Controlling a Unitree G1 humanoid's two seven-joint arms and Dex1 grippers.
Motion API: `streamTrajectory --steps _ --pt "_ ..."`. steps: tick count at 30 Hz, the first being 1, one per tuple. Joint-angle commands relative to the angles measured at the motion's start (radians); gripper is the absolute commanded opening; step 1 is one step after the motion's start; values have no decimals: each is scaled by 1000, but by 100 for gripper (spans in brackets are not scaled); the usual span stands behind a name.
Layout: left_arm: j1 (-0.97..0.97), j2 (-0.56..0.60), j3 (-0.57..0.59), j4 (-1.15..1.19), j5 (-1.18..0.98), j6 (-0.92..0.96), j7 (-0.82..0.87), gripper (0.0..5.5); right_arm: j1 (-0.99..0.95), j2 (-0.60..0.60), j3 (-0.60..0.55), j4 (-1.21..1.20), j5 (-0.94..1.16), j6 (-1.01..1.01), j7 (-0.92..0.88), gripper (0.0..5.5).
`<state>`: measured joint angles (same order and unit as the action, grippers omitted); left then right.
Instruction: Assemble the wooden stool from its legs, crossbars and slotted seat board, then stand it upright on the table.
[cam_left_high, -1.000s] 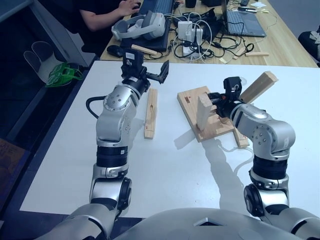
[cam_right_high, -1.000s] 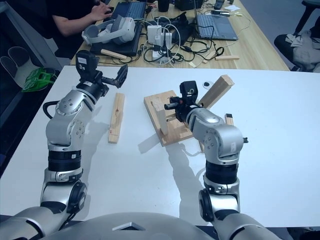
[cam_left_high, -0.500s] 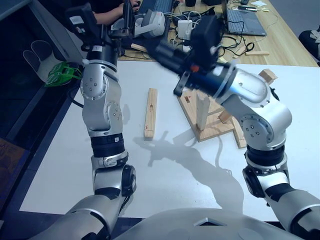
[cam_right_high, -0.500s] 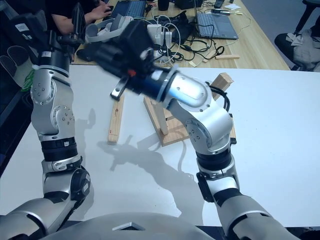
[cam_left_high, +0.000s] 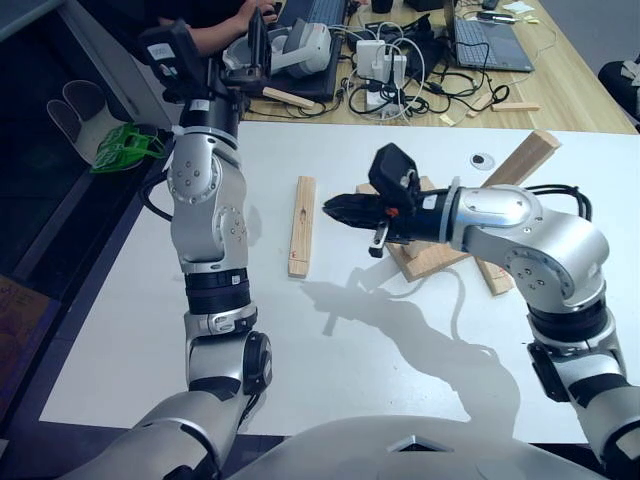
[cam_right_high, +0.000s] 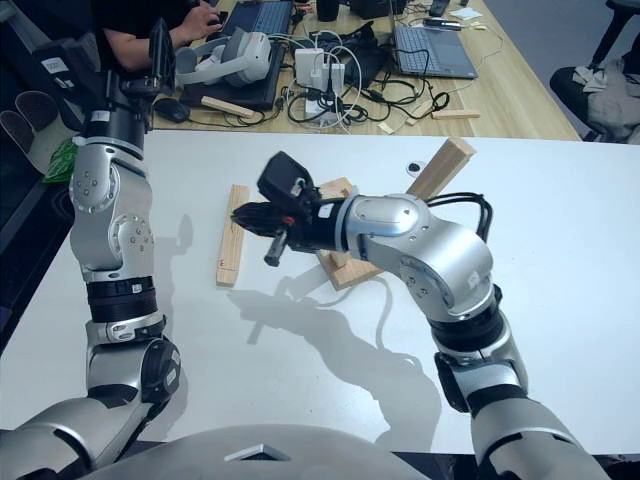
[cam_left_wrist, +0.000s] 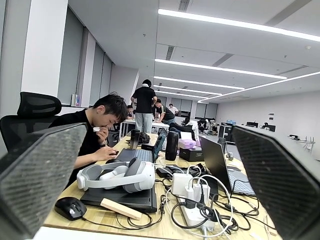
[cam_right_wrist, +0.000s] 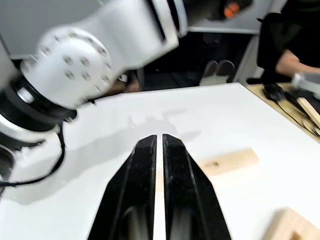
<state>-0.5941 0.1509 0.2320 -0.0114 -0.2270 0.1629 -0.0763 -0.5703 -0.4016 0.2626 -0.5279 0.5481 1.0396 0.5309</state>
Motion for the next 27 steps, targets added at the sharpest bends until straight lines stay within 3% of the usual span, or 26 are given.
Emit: streamTrajectory --steps 1,5,10,16,21,27 --pt "21 5 -1 2 3 -1 8 540 130 -30 -118 -18 -88 -90 -99 21" --pt "50 0 -1 -12 5 1 19 540 263 -46 -245 16 -241 -247 -246 21" --pt "52 0 -11 -7 3 0 18 540 262 -17 -334 195 -455 -409 -478 21" --pt "56 -12 -29 1 5 9 23 540 178 8 -240 291 -578 -576 -497 21" --pt "69 -17 -36 1 4 9 28 540 212 112 -298 301 -660 -522 -663 21" --pt "89 -20 -36 9 7 1 31 540 209 180 -501 310 -640 -442 -782 21"
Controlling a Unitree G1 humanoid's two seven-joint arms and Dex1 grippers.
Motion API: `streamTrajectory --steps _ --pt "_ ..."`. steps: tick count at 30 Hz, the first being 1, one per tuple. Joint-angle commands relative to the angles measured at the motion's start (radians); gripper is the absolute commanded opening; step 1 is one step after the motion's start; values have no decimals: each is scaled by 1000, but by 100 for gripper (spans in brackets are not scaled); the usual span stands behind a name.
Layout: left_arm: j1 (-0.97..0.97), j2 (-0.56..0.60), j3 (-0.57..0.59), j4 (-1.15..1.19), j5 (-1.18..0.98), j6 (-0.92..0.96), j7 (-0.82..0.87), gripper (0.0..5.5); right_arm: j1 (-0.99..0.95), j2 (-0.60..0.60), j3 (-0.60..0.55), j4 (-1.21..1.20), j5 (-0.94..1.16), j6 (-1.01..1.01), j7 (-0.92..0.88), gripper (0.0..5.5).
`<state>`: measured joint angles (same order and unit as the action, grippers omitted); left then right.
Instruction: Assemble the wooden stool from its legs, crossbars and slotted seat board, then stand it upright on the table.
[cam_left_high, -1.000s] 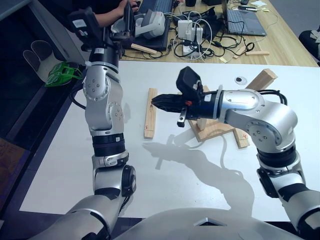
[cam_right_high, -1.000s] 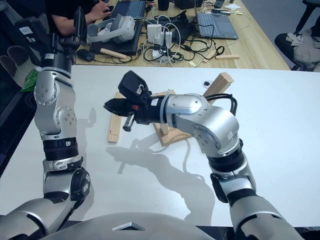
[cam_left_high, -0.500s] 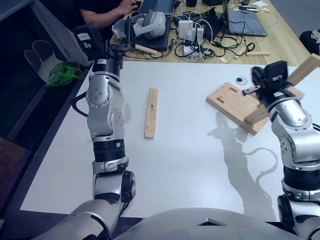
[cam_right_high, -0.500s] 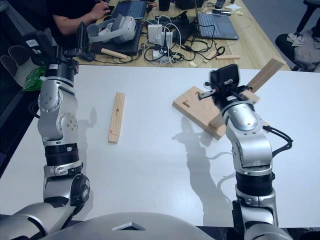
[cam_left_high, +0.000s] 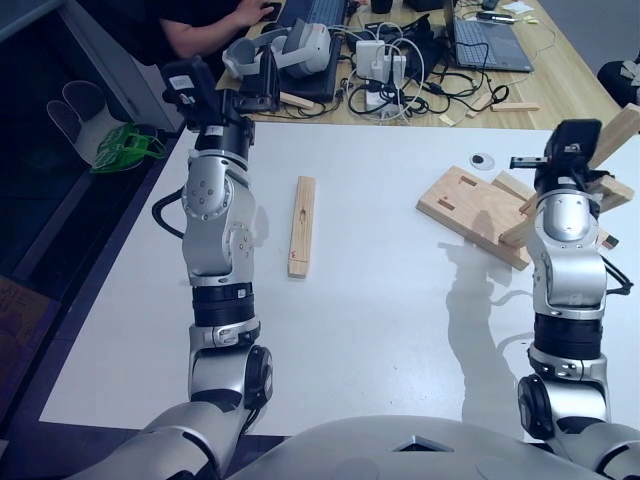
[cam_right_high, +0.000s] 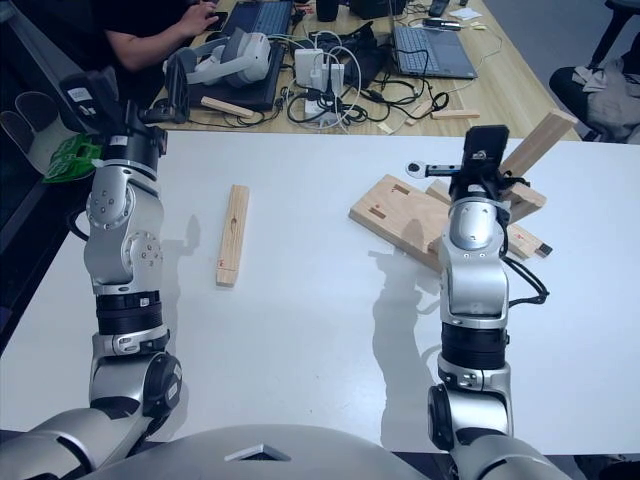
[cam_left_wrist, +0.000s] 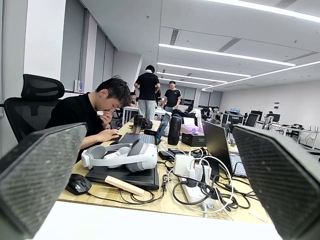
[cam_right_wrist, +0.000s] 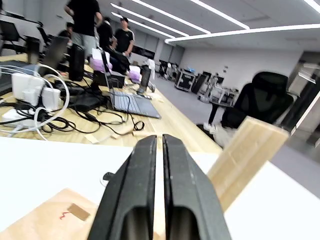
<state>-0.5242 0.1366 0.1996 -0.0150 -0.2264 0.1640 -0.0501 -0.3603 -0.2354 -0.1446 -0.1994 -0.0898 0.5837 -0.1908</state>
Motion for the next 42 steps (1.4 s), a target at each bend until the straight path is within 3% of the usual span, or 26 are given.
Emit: streamTrajectory --steps 1,6,9,13,19,23,29,32,35,39,42 --pt "27 -8 -5 14 8 -3 6 540 -11 17 -129 -18 -4 6 -90 21" --pt "37 -21 -18 29 12 -15 8 540 -144 -86 -231 144 0 -24 -119 21" --pt "47 -26 -20 22 11 -16 10 540 -285 -157 -291 366 64 25 -75 21" --pt "49 -27 -24 20 10 -14 12 540 -449 -154 -395 613 177 74 -102 21" --pt "43 -23 -28 26 10 -9 12 540 -552 -108 -450 877 325 132 -52 21" --pt "37 -19 -27 27 10 -7 11 540 -588 -99 -385 970 374 267 89 21" --pt "35 -21 -28 26 11 -5 15 540 -557 -111 -112 929 403 415 520 21" --pt "30 -20 -28 30 11 -6 16 540 -530 -143 39 851 393 387 725 21" --pt "28 -23 -30 31 12 -7 17 540 -476 -178 161 691 376 219 912 21" --pt "29 -26 -34 30 9 -10 17 540 -423 -158 142 472 432 31 1017 21" --pt "22 -26 -36 34 8 -11 16 540 -476 -100 54 379 471 -84 924 21"
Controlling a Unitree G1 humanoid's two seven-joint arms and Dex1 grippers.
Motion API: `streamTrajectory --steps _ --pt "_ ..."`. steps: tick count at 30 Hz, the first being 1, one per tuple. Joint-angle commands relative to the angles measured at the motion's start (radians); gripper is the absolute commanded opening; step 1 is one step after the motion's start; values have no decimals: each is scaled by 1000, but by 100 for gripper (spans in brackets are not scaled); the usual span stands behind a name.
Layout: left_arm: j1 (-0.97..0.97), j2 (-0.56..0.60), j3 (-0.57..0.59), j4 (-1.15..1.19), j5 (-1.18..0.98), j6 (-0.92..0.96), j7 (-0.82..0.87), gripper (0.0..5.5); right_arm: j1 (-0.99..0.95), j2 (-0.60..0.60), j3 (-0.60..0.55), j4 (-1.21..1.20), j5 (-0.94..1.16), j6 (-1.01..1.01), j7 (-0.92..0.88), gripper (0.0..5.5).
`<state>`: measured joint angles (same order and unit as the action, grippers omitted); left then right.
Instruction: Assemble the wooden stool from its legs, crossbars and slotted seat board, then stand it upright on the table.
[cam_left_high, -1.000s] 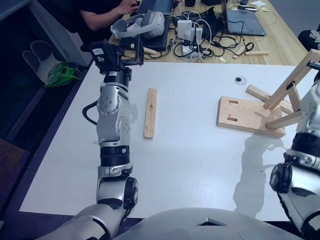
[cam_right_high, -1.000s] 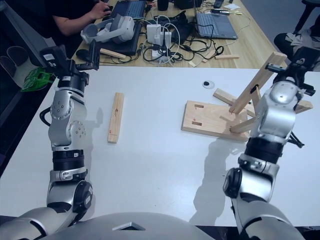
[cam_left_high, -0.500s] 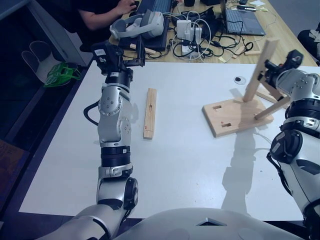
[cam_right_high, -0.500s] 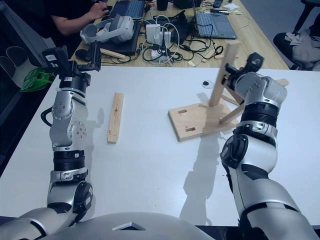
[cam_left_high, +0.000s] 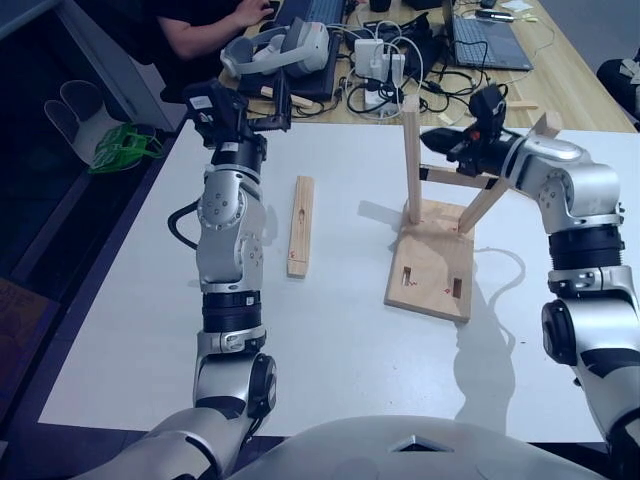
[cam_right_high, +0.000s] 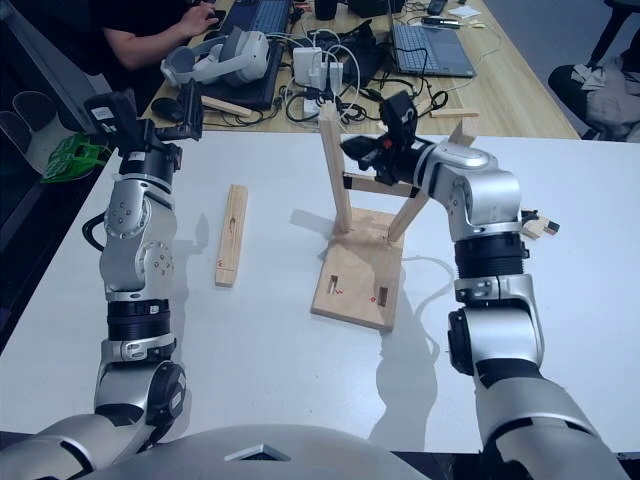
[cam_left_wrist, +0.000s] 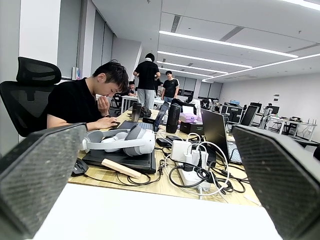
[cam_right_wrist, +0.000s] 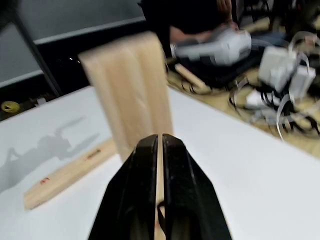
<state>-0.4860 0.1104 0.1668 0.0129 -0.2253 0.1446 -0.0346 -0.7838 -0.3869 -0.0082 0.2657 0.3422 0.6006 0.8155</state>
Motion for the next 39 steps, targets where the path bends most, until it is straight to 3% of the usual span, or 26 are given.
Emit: streamTrajectory --steps 1,4,7,12,14,19,24,27,32,36,39 --pt "-19 1 -3 9 7 7 0 540 -105 65 -124 -80 31 -155 -157 21" --pt "-24 0 -5 12 7 3 0 540 -275 29 -216 36 -42 -241 -398 21" --pt "-22 -5 -9 9 7 1 1 540 -331 -32 -220 161 -117 -145 -540 21" --pt "-11 -11 -16 -7 4 9 2 540 -4 -36 -113 139 -182 211 -573 21" --pt "-6 -12 -17 -12 4 14 2 540 94 -15 -87 104 -183 258 -569 21" --pt "2 -7 -18 -11 6 21 -4 540 41 34 -133 2 -191 15 -648 21" --pt "4 -13 -24 10 9 12 -7 540 -80 46 -105 -135 -236 -213 -677 21" --pt "-17 -14 -24 24 7 7 -5 540 -73 137 -129 -194 -122 21 -688 21" --pt "-3 -12 -19 4 3 14 -2 540 255 274 -143 -262 -39 578 -754 21" --pt "6 -12 -18 -8 3 21 0 540 261 326 -191 -278 -36 700 -794 21" --pt "2 -14 -19 -4 4 20 2 540 259 305 -140 -316 -78 582 -789 21"
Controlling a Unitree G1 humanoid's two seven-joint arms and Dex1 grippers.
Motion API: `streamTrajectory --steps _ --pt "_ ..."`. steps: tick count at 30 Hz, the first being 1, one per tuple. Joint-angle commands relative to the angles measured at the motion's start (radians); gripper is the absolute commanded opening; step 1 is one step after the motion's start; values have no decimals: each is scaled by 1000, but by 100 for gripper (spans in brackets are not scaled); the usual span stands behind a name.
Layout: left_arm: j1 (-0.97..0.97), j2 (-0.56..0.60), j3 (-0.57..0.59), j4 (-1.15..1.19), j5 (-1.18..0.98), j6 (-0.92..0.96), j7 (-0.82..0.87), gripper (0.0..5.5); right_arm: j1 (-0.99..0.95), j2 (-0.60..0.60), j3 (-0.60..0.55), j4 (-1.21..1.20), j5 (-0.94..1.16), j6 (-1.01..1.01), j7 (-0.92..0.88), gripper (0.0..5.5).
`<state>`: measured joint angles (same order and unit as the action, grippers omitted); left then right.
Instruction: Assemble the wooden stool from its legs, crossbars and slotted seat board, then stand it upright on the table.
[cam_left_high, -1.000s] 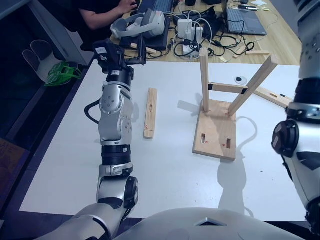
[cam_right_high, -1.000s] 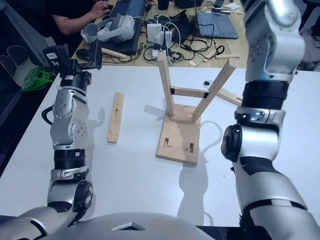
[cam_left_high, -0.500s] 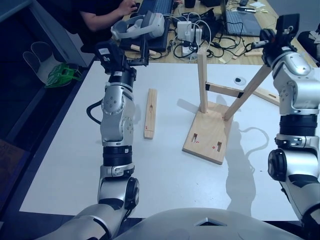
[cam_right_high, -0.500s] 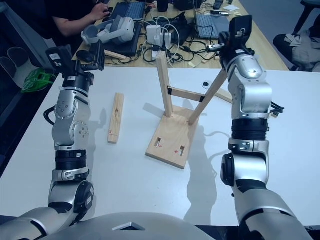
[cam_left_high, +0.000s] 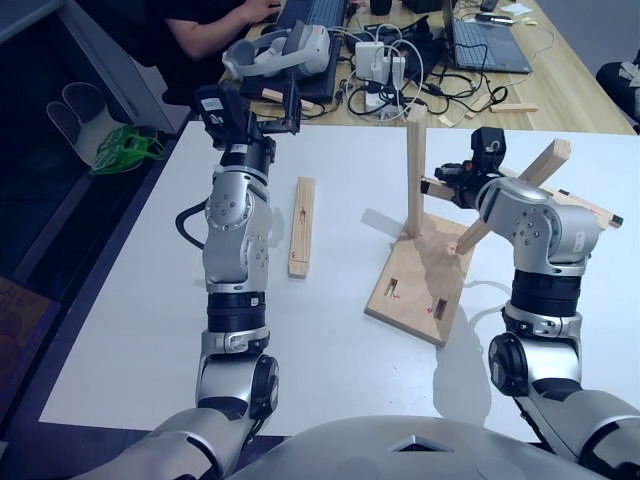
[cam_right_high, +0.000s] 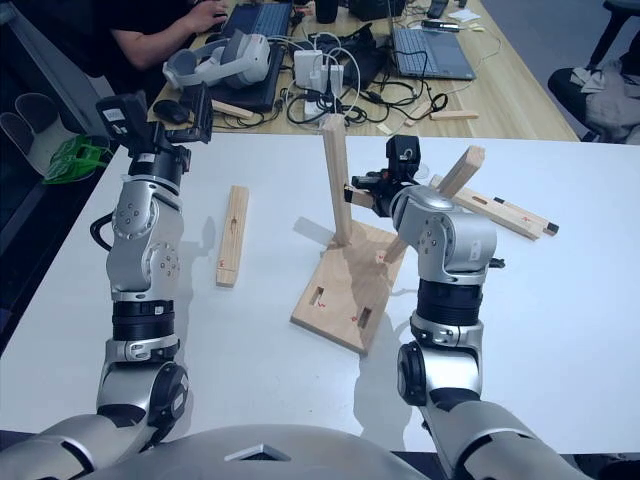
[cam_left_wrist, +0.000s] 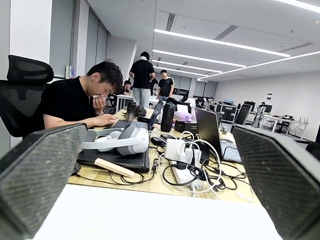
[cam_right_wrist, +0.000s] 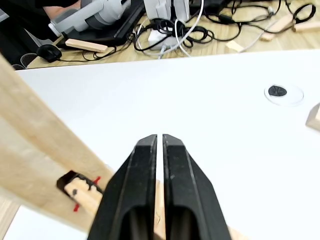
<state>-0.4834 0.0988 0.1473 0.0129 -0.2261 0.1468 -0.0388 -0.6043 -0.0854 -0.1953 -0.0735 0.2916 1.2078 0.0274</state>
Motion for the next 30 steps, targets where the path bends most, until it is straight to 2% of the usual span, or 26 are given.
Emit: streamTrajectory --steps 1,5,9,11,15,20,22,25,29,30 --pt "0 -3 1 -4 5 18 7 540 81 -14 84 4 -47 -97 16 21" --pt "10 -9 -3 -7 7 13 12 540 64 -115 270 -100 -175 -522 134 21" --pt "-1 -13 -3 1 7 6 13 540 27 -147 336 -147 -228 -794 225 21" --pt "1 -13 -1 -2 7 5 13 540 23 -125 334 -201 -134 -751 302 21" --pt "2 -12 3 -2 8 1 15 540 76 -153 290 -331 186 -376 455 21" --pt "6 -10 10 -7 8 -4 18 540 206 -459 289 -476 396 -121 700 21" --pt "10 -9 13 -11 10 -4 19 540 249 -581 306 -505 385 -106 749 21" --pt "19 -7 18 -22 11 -2 21 540 328 -701 296 -517 352 -137 786 21" --pt "42 -1 29 -43 12 5 26 540 501 -905 193 -410 221 -333 879 21" --pt "44 0 31 -42 13 5 26 540 537 -945 164 -354 189 -375 898 38"
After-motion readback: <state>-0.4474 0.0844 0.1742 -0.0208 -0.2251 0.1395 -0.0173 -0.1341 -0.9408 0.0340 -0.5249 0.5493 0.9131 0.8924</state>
